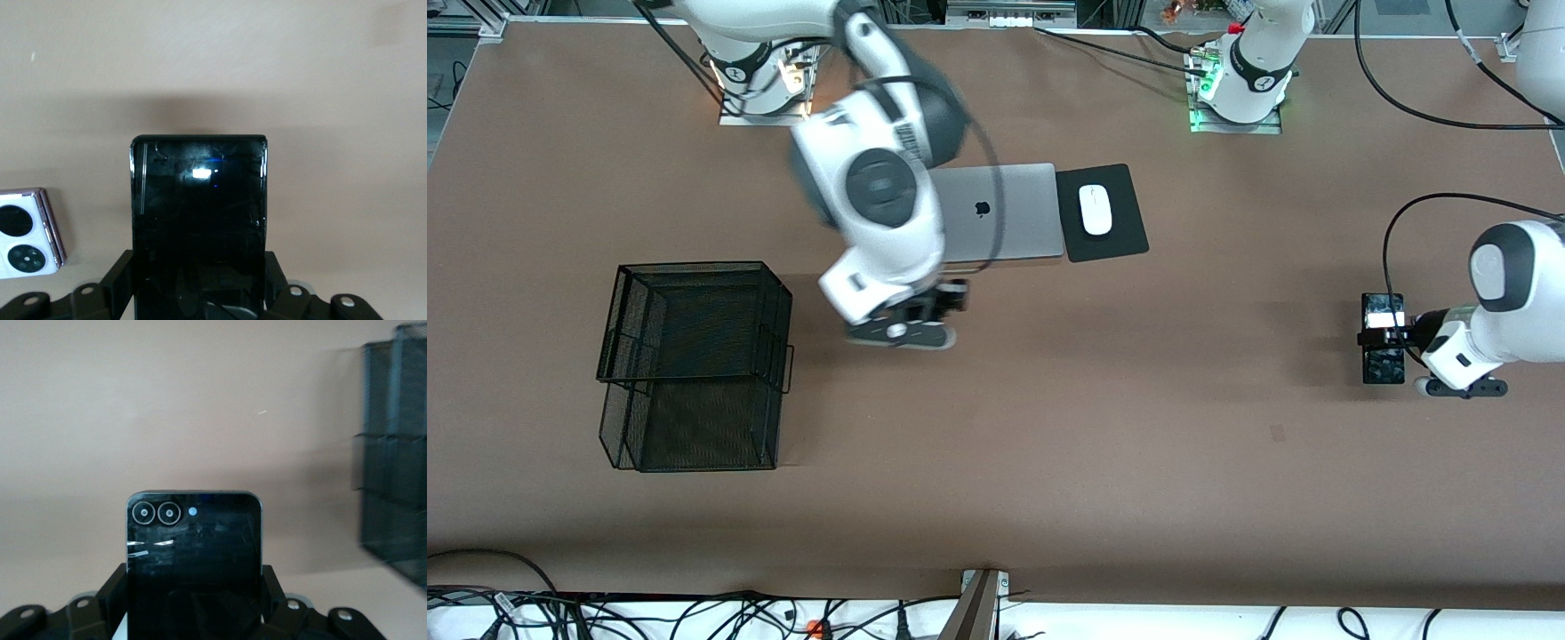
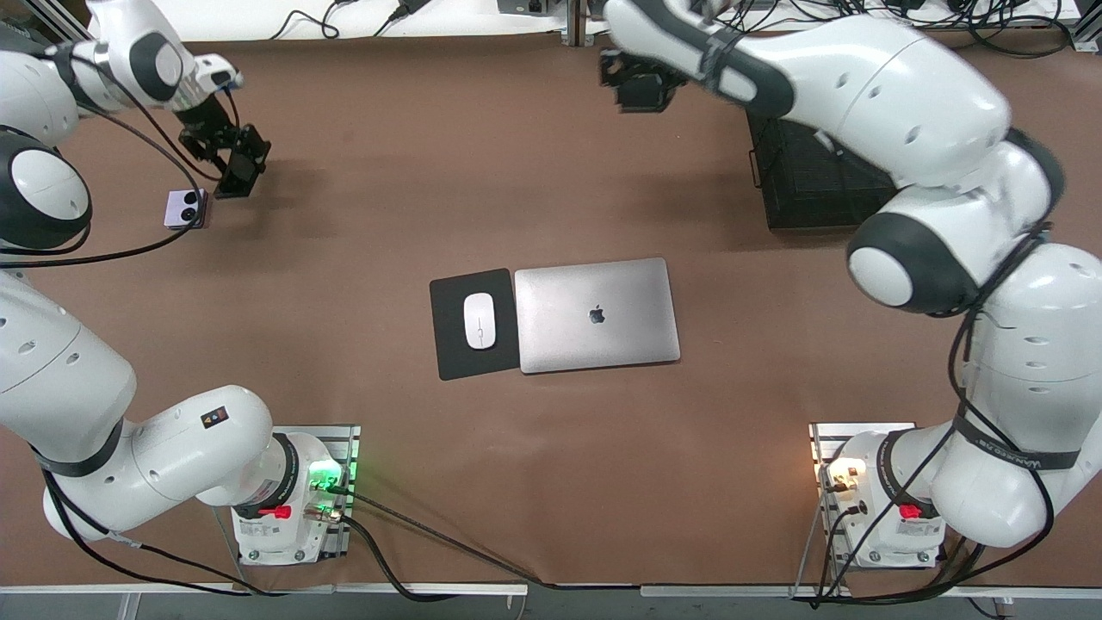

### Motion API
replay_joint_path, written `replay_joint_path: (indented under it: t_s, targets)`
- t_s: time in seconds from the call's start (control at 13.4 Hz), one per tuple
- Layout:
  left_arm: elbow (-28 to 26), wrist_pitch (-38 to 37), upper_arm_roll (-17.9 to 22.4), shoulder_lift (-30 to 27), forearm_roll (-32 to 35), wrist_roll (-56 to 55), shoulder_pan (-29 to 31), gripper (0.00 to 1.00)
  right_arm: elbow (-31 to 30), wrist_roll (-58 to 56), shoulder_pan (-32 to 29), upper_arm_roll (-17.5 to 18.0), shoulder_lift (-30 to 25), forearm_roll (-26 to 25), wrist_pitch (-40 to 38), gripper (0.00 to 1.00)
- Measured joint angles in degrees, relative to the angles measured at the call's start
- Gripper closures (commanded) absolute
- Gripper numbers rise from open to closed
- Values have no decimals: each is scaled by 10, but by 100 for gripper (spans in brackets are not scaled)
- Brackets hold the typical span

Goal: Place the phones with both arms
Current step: 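Carry the flip into the basket while the left gripper lifts the slab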

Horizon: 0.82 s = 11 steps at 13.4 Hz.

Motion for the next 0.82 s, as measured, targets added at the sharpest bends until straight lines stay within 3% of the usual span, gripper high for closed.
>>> replay_joint_path:
  t_s: [0.15,0.3,0.6,0.82]
  targets:
    - [49,-49,-38,0,-2,-2,-7,68,-60,-81,-38,-14,-42,1,0,100]
    - [82,-72,-58,-1,-4,-26,-41,68,-139,-160,-50,-61,-93,2,14,100]
    - [91,-74,-64,8,-12,-203,-184,68,-336,-317,-53,-167,-201,4,107,100]
    - [108,-60,-63,37,-12,-316,-296,70,-441,-408,-54,-242,-237,9,174,100]
